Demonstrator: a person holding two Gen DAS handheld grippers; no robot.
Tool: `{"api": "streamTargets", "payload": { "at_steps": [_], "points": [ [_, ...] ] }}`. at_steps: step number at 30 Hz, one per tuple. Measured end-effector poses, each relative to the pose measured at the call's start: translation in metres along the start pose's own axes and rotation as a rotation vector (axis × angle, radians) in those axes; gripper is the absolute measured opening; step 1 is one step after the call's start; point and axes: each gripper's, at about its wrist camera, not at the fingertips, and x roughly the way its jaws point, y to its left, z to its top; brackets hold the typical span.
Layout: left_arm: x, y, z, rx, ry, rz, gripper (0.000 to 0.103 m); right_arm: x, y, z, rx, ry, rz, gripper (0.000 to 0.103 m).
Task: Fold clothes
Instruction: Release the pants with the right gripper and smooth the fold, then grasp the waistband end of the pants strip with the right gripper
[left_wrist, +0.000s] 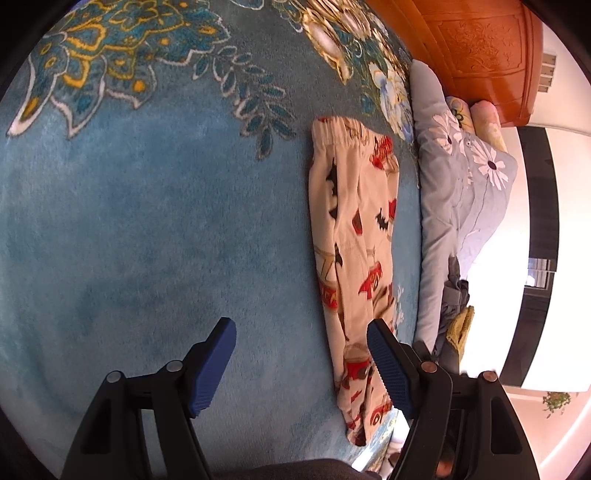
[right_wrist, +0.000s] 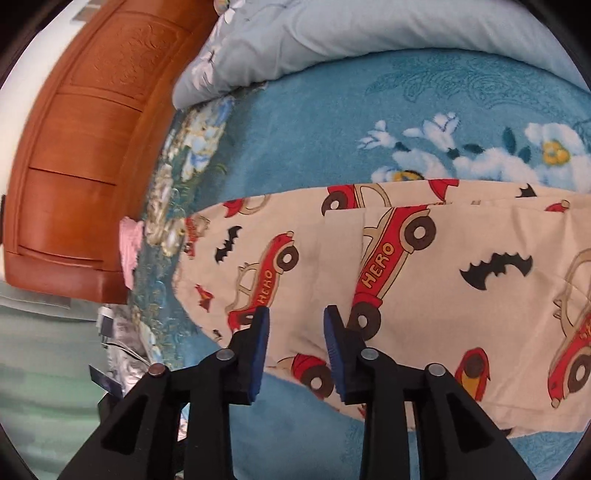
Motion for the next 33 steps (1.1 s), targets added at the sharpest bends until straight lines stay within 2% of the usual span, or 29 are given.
{"api": "streamTargets", "payload": {
  "at_steps": [4,9,13,16,18,19,20,22,25,30,33],
  "points": [
    [0.006,-0.003,0.024,-0.008,-0.037,0.012,0.077,-0.032,-0.021,-0.006,0.051,-0.046,0.017,0.037],
    [0.021,-0.019,0.06,0.025,-0.078,0.056,0.077,-0.085,-0.051,-0.022,0.095,-0.122,-0.031,0.037],
    [0.035,-0.031,0.083,0.057,-0.11,0.077,0.077,-0.115,-0.074,-0.051,0.152,-0.142,0.007,0.038],
    [0.04,-0.042,0.088,0.135,-0.136,0.099,0.075,-0.125,-0.092,-0.072,0.216,-0.146,0.017,0.038],
    [0.045,-0.051,0.089,0.204,-0.148,0.143,0.074,-0.131,-0.104,-0.085,0.262,-0.146,0.026,0.038],
    [0.047,-0.054,0.089,0.227,-0.146,0.167,0.067,-0.134,-0.11,-0.089,0.278,-0.15,0.031,0.038],
    [0.05,-0.056,0.091,0.24,-0.145,0.193,0.047,-0.137,-0.113,-0.091,0.287,-0.156,0.029,0.038],
    [0.054,-0.059,0.092,0.255,-0.13,0.233,0.02,-0.142,-0.118,-0.093,0.299,-0.165,0.026,0.038],
    [0.043,-0.069,0.085,0.299,-0.152,0.222,0.01,-0.148,-0.122,-0.093,0.309,-0.175,0.053,0.039],
    [0.027,-0.117,0.057,0.462,-0.168,0.175,0.01,-0.152,-0.127,-0.095,0.315,-0.187,0.094,0.038],
    [0.025,-0.163,0.024,0.593,-0.152,0.123,0.01,-0.153,-0.133,-0.1,0.334,-0.188,0.114,0.038]
  ]
}}
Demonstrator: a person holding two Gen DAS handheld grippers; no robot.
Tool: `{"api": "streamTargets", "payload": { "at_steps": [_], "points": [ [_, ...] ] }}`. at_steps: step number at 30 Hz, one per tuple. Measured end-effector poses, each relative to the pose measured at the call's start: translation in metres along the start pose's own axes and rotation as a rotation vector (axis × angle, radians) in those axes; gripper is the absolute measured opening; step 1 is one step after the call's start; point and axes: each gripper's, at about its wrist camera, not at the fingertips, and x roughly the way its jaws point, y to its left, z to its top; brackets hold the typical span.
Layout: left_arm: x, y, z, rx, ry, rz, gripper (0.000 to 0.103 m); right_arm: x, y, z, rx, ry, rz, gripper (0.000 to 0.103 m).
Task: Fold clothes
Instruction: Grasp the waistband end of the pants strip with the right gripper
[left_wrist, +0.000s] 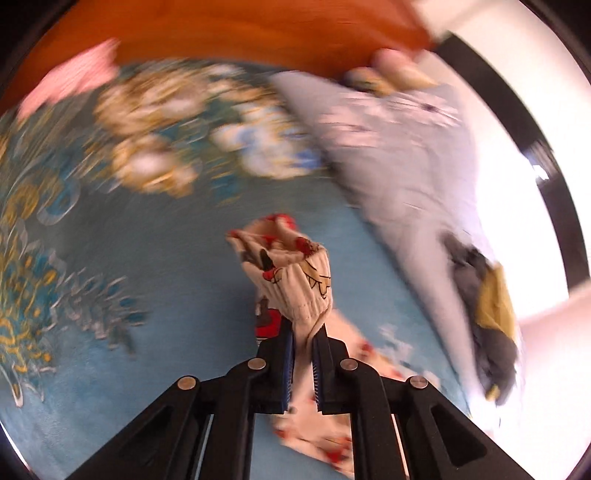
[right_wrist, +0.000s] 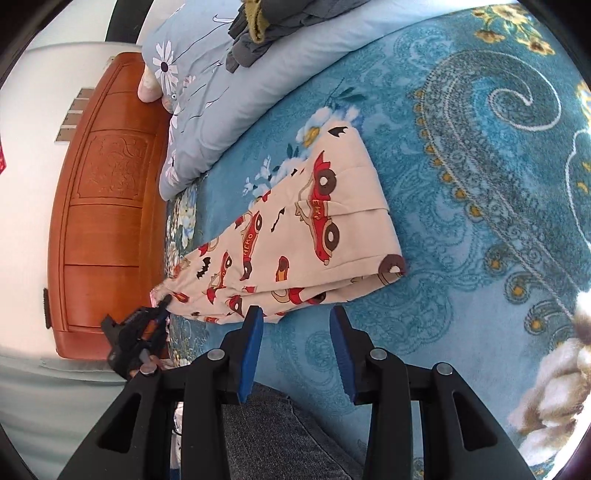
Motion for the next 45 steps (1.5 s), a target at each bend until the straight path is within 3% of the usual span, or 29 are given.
{"api": "streamTargets", "payload": {
  "at_steps": [6,9,16,23,29,31,33,36,38,40,43,45],
  "points": [
    [-0.003,-0.111,-0.037,0.257,0.04,-0.127,0.01,-0.013,-0.018,-0.003,0.053,-0.026,0.023,0.038],
    [0.01,-0.158,-0.073,0.368,0.118,-0.184,0.01,-0.023,-0.029,0.0,0.081,-0.05,0.02,0.039],
    [0.077,-0.21,-0.16,0.46,0.338,-0.151,0.01,-0.045,-0.055,0.003,0.143,-0.096,0.005,0.039],
    [0.1,-0.214,-0.215,0.539,0.445,-0.077,0.01,-0.056,-0.072,0.001,0.177,-0.115,-0.009,0.039],
    [0.111,-0.201,-0.215,0.45,0.543,-0.113,0.012,-0.049,-0.074,0.0,0.183,-0.091,-0.011,0.039],
    [0.109,-0.193,-0.21,0.374,0.584,-0.169,0.012,-0.045,-0.07,0.001,0.171,-0.083,-0.008,0.039],
    [0.098,-0.188,-0.2,0.304,0.579,-0.257,0.013,-0.042,-0.067,0.002,0.158,-0.08,-0.006,0.039],
    [0.082,-0.173,-0.179,0.203,0.538,-0.33,0.017,-0.037,-0.065,0.004,0.148,-0.074,-0.015,0.039],
    [0.076,-0.166,-0.166,0.179,0.52,-0.326,0.03,-0.033,-0.061,0.007,0.135,-0.07,-0.018,0.039],
    [0.074,-0.166,-0.162,0.195,0.545,-0.318,0.036,-0.029,-0.054,0.011,0.12,-0.07,-0.013,0.039],
    [0.074,-0.177,-0.175,0.315,0.592,-0.278,0.065,-0.023,-0.041,0.022,0.103,-0.086,0.022,0.039],
    [0.076,-0.181,-0.184,0.346,0.626,-0.289,0.065,-0.021,-0.036,0.029,0.109,-0.107,0.042,0.047]
  ]
}}
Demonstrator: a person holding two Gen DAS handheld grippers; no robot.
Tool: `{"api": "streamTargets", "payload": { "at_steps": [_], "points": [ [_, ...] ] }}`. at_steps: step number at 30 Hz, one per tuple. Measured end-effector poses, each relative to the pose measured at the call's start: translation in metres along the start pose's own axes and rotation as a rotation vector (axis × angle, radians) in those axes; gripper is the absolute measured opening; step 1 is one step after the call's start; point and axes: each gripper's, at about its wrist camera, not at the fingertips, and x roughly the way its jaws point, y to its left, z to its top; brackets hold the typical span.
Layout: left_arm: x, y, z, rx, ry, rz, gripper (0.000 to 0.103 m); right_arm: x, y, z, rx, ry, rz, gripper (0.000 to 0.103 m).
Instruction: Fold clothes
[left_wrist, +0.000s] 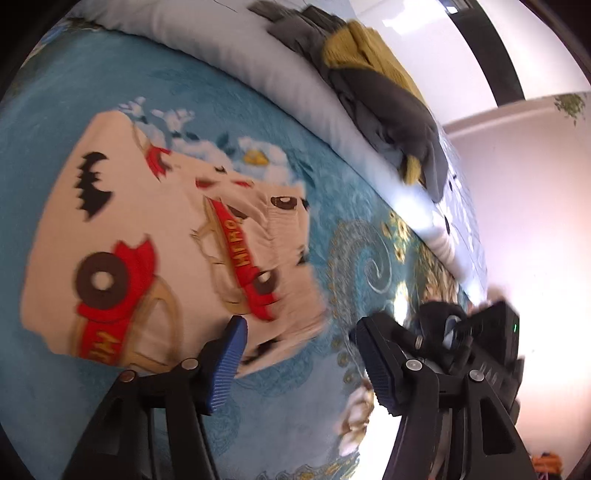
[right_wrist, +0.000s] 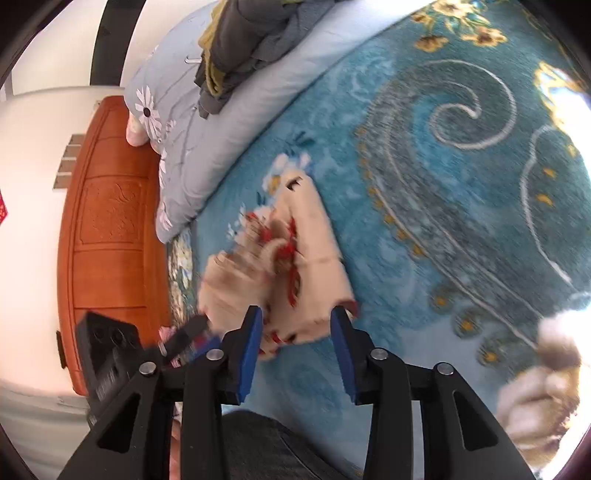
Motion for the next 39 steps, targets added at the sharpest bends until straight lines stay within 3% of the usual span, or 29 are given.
{"api": "streamTargets", "payload": {
  "at_steps": [1,6,10,12,17,22,29,30,31,32,35,39],
  "points": [
    [0.0,0.001,-0.001,-0.004,0.003,-0.018,0.065,0.002,0.003,0.002,0.003,-0.009,0.007,0.056],
    [-0.031,0.026,0.011,-0.118,-0.126,-0.093,0.065,0.013,0.016,0.009,-0.023,0.001,-0.009,0.056],
    [-0.056,0.061,0.029,-0.217,-0.203,0.003,0.065,0.033,0.03,0.009,-0.096,0.053,-0.04,0.056],
    [-0.062,0.078,0.033,-0.26,-0.227,-0.008,0.065,0.044,0.033,0.01,-0.122,0.075,-0.058,0.056],
    [-0.061,0.122,0.026,-0.43,-0.247,-0.142,0.065,0.074,0.029,0.013,-0.128,0.13,-0.128,0.056],
    [-0.063,0.145,0.017,-0.557,-0.279,-0.25,0.065,0.093,0.036,0.012,-0.156,0.158,-0.11,0.056],
    [-0.066,0.145,0.015,-0.575,-0.306,-0.245,0.067,0.108,0.046,0.009,-0.206,0.15,-0.135,0.055],
    [-0.067,0.146,0.015,-0.577,-0.309,-0.246,0.067,0.107,0.049,0.007,-0.224,0.148,-0.129,0.047],
    [-0.068,0.146,0.014,-0.578,-0.312,-0.248,0.067,0.105,0.053,0.004,-0.245,0.146,-0.125,0.029],
    [-0.068,0.146,0.014,-0.578,-0.313,-0.25,0.068,0.104,0.057,0.004,-0.263,0.148,-0.125,0.022],
    [-0.072,0.142,0.014,-0.541,-0.319,-0.261,0.071,0.098,0.071,0.004,-0.308,0.144,-0.1,0.02],
    [-0.076,0.129,0.017,-0.464,-0.328,-0.25,0.072,0.067,0.088,0.019,-0.358,0.061,-0.036,0.019]
  ]
}}
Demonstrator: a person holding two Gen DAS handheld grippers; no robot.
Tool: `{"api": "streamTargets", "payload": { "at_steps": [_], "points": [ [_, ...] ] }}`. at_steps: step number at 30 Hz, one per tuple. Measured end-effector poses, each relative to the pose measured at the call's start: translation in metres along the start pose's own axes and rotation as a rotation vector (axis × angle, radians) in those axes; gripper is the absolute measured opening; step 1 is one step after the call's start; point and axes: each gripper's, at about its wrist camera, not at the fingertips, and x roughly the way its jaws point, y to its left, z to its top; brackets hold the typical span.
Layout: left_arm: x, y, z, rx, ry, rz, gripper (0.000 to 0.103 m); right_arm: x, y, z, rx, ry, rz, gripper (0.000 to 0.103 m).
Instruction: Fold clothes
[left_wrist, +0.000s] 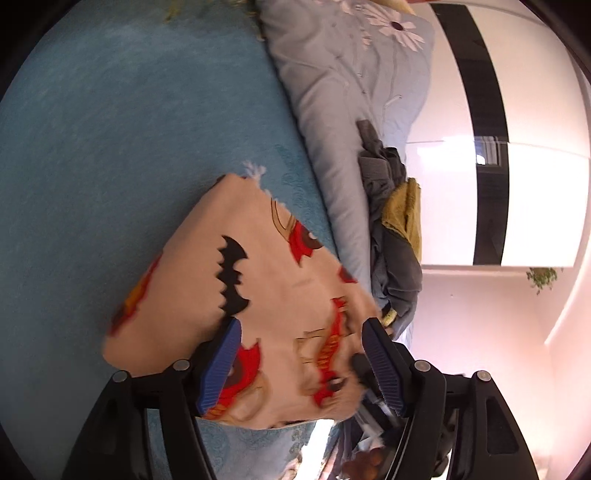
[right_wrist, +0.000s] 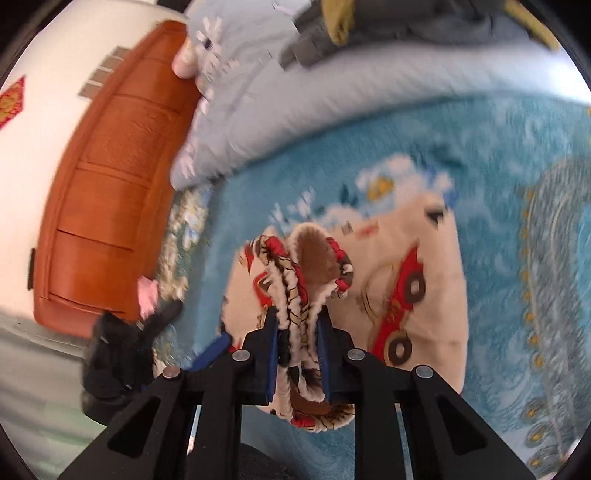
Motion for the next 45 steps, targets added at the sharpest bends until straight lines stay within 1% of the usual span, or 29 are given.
{"api": "streamTargets", "payload": {
  "at_steps": [1,3,5,7,9,12,13,16,17,19,22,23,25,28,29,31,32,33,36,38,40,41,42,44,45],
  "points": [
    [0.001,-0.003,0.0,0.017,0.001,0.006,0.072,-0.008,0.001,0.005,-0.007,-0.025,0.002,0.019],
    [0.007,-0.004,0.001,0.018,0.026,0.026,0.072,-0.013,-0.006,0.011,-0.003,-0.031,-0.032,0.019],
    [0.012,-0.004,0.002,0.012,0.046,0.08,0.072,-0.011,-0.019,0.01,0.021,-0.002,-0.056,0.019],
    [0.018,-0.001,0.002,-0.003,0.073,0.135,0.072,-0.002,-0.034,0.001,0.033,0.04,-0.102,0.019],
    [0.022,0.003,0.001,-0.023,0.104,0.148,0.072,0.003,-0.049,-0.005,0.049,0.05,-0.139,0.019],
    [0.027,0.005,0.002,-0.032,0.12,0.166,0.072,0.008,-0.066,-0.009,0.132,0.042,-0.136,0.019],
    [0.028,0.005,0.002,-0.031,0.124,0.173,0.072,0.01,-0.065,-0.008,0.122,0.038,-0.148,0.019],
    [0.027,-0.002,0.0,0.013,0.124,0.153,0.072,0.01,-0.059,-0.001,0.078,0.026,-0.19,0.019],
    [0.023,-0.005,0.0,0.023,0.113,0.123,0.072,0.008,-0.057,0.001,0.069,0.018,-0.198,0.019],
    [0.008,-0.006,-0.002,0.036,0.06,0.049,0.072,0.001,-0.056,0.007,0.064,-0.01,-0.209,0.019],
    [0.003,0.003,0.001,-0.022,0.03,0.046,0.072,-0.007,-0.064,0.011,0.073,-0.006,-0.212,0.019],
    [0.001,0.007,0.002,-0.042,0.021,0.046,0.072,-0.005,-0.068,0.011,0.078,0.021,-0.214,0.019],
    [0.004,0.009,0.004,-0.063,0.033,0.068,0.072,-0.004,-0.073,0.013,0.09,0.052,-0.215,0.02],
    [0.001,0.001,0.004,-0.018,0.009,0.116,0.072,-0.006,-0.077,0.014,0.106,0.07,-0.183,0.024],
    [-0.003,-0.002,0.003,-0.002,-0.017,0.145,0.072,-0.008,-0.076,0.014,0.102,0.074,-0.185,0.025],
    [-0.003,-0.003,0.003,-0.009,-0.067,0.216,0.072,-0.015,-0.075,0.017,0.094,0.061,-0.194,0.026],
    [-0.005,0.001,0.003,-0.031,-0.073,0.246,0.072,-0.019,-0.073,0.018,0.093,0.043,-0.204,0.026],
    [-0.003,0.006,0.004,-0.057,-0.065,0.252,0.072,-0.026,-0.072,0.02,0.09,0.021,-0.216,0.026],
    [-0.008,0.011,0.005,-0.081,-0.086,0.167,0.072,-0.044,-0.064,0.023,0.064,-0.039,-0.238,0.026],
    [-0.016,0.0,0.001,0.002,-0.122,0.078,0.073,-0.046,-0.054,0.026,0.017,-0.045,-0.224,0.026],
    [-0.006,-0.012,-0.001,0.075,-0.068,0.085,0.073,-0.036,-0.039,0.023,-0.049,-0.012,-0.208,0.028],
    [0.005,-0.017,-0.001,0.101,-0.015,0.108,0.073,-0.03,-0.033,0.022,-0.083,0.01,-0.203,0.029],
    [0.011,-0.019,-0.001,0.116,0.013,0.137,0.073,-0.023,-0.029,0.022,-0.109,0.032,-0.202,0.032],
    [0.024,-0.022,-0.001,0.144,0.067,0.197,0.073,-0.009,-0.022,0.018,-0.142,0.072,-0.195,0.033],
    [0.024,-0.02,-0.001,0.137,0.068,0.223,0.073,-0.007,-0.021,0.017,-0.142,0.073,-0.192,0.033]
  ]
}}
